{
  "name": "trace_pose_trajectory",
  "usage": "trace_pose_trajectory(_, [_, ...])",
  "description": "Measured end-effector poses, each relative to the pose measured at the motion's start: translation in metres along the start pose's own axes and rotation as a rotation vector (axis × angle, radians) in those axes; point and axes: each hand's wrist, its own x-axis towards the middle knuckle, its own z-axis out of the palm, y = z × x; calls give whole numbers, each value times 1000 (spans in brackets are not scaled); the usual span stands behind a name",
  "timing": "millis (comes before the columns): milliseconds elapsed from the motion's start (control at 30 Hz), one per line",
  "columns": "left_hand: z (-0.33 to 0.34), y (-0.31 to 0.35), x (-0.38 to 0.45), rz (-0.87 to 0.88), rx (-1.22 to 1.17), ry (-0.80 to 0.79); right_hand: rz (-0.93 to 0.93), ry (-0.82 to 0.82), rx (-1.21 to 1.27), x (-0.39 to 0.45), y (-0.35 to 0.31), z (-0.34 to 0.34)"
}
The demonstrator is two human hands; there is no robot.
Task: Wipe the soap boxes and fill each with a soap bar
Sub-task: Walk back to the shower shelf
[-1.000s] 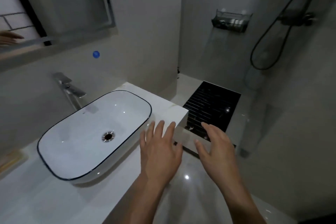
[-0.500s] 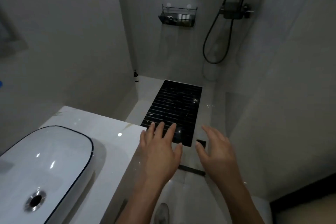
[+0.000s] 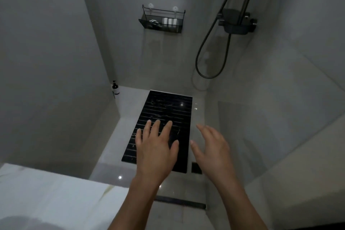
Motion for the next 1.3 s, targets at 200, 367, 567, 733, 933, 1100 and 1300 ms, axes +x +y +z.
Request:
trace_pose_trajectory(200, [9,-20,78,-35,12,-11,-10,-30,-5,83,-10,18])
trace_pose_trajectory(367, [14,-31,148,-64,32,4,-30,-61,-12,160,-18,30])
trace_pose_trajectory(567, [24,-38,261,-103,62,4,-59,-88,-14,284,-25,38])
trace_pose_trajectory(733, [32,-39,353,-126,58,36,-96,-105,-35,378,-27,39])
trace_pose_trajectory(933, [47,-54,443,-187,86,-2,-114,-142,-25,475,-29,48])
trace_pose_trajectory(1100, [65,-75,514,-189,96,-53,-88,-141,-30,540,-26,62])
trace_pose_trajectory(1300, [84,-108,627,-120,81,-125,6,-121,-44,637,-38,91])
